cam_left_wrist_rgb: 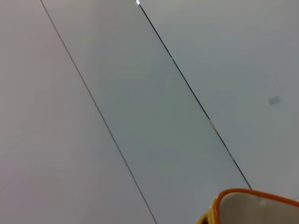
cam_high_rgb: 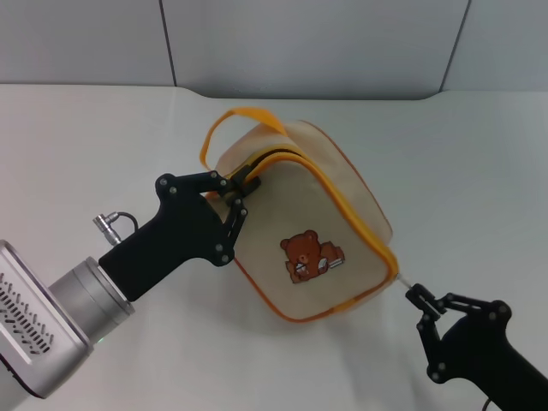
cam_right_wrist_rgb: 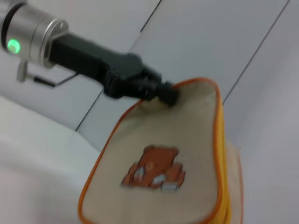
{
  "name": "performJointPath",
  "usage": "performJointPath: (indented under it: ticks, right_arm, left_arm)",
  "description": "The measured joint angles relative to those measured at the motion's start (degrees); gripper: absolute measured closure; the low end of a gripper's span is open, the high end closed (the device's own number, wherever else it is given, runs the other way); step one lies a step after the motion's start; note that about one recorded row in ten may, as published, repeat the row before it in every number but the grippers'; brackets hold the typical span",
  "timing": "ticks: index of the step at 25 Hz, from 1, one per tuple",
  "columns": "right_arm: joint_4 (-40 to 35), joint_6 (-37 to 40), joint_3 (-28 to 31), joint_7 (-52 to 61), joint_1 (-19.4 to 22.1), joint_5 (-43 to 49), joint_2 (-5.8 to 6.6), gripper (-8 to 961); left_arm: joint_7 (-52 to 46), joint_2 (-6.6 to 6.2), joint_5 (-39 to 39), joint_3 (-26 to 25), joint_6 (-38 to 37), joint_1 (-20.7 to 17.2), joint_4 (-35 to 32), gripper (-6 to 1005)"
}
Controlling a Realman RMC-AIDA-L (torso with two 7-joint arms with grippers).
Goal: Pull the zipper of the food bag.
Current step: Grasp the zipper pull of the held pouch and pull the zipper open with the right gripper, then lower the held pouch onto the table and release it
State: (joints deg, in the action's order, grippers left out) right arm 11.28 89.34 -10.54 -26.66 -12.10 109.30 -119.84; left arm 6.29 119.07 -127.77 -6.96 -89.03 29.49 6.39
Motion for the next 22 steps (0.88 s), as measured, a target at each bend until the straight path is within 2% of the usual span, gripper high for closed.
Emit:
performJointPath:
  ticks: [4,5,7,8,9,10,11,15,19,20,22]
  right_arm:
    - [0.0,1.8,1.5,5.3,0.2,-1.6,0.06,834]
    - [-0.6,2.4,2.5,11.6,-0.1,-2.5,0.24,829]
    - [-1.3,2.9,2.7,15.7,-0.3,-2.6,0.4,820]
    - [-4.4,4.8,1.8,24.4,-1.0,-2.0,0.54,815]
    - [-4.4,4.8,1.8,24.4,-1.0,-2.0,0.54,777]
    - [-9.2,7.3,0.4,34.3,-1.6,-0.9,0.57,740]
    - [-9.2,7.3,0.4,34.3,-1.6,-0.9,0.57,702]
    - [-20.2,12.8,-3.3,53.0,-3.0,0.8,0.61,568]
    - [-26.1,15.2,-5.6,60.1,-3.6,0.8,0.67,480]
    - [-29.7,16.3,-7.2,64.3,-4.1,1.0,0.81,457]
    - [-31.2,17.1,-8.1,66.6,-4.5,1.2,0.98,413]
  left_arm:
    - [-3.8,0.08,0.2,-1.0,0.8,-1.0,1.6,939]
    - [-5.5,0.1,0.3,-1.9,2.4,-1.9,3.2,939]
    - [-5.8,0.14,0.3,-2.1,3.6,-2.4,4.2,939]
    - [-5.8,0.16,0.3,-2.1,6.1,-3.1,6.0,939]
    - [-5.8,0.16,0.3,-2.1,6.1,-3.1,6.0,940]
    - [-6.1,0.17,0.2,-2.1,7.6,-3.6,7.2,940]
    - [-6.1,0.17,0.2,-2.1,7.6,-3.6,7.2,941]
    - [-10.0,0.14,0.1,-3.4,8.4,-5.2,8.8,943]
    - [-16.6,-0.25,-0.2,-3.5,7.1,-5.4,7.9,945]
    - [-21.6,-0.45,-0.7,-2.6,5.0,-5.2,5.4,908]
    - [-24.1,-0.51,-1.1,-2.1,3.7,-5.1,3.8,835]
